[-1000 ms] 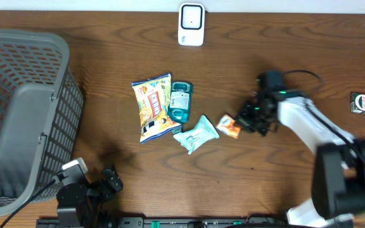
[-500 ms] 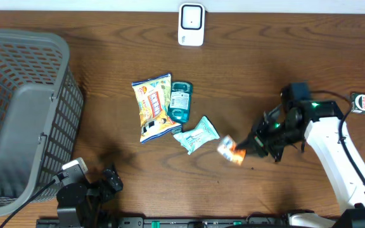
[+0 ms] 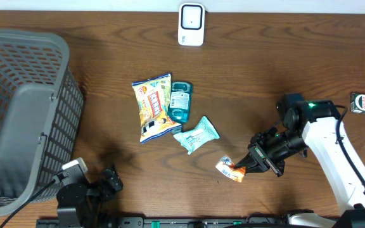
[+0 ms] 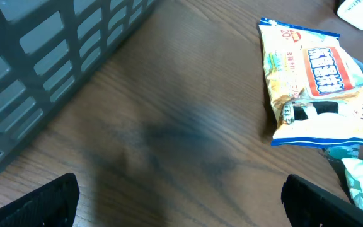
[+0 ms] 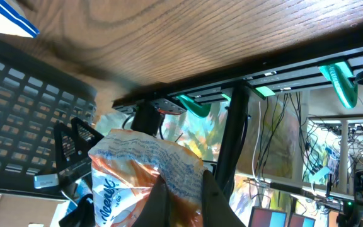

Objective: Scan the item barcode
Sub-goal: 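Raise the orange tissue box up to the white scanner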

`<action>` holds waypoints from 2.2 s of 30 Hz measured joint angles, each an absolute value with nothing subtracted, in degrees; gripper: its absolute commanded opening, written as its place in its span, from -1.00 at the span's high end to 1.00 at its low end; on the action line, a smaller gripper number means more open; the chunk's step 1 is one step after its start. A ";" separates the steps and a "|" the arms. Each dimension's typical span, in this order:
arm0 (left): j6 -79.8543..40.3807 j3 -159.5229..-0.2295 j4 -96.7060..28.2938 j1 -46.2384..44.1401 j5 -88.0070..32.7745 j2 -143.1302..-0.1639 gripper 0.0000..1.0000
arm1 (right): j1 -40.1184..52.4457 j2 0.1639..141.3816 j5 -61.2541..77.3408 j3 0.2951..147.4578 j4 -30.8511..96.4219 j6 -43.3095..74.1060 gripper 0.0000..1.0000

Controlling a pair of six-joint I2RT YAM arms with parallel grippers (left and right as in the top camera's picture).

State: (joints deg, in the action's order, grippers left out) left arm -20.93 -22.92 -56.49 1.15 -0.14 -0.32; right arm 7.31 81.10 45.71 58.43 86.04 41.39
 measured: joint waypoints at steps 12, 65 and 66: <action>-20.95 -22.92 -56.47 1.15 -0.14 -0.32 -0.95 | 7.90 81.10 46.15 58.43 70.87 44.58 0.98; -20.93 -22.96 -56.51 1.15 -0.14 -0.32 -0.95 | 23.46 141.03 2.22 99.72 -34.94 -4.25 0.98; -20.93 -22.96 -56.51 1.15 -0.14 -0.32 -0.95 | 23.31 142.02 2.11 101.67 -34.24 -4.25 0.98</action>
State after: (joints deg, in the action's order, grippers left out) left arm -20.93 -22.96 -56.51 1.15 -0.14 -0.32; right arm 23.31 142.02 2.11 101.67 -34.24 -4.25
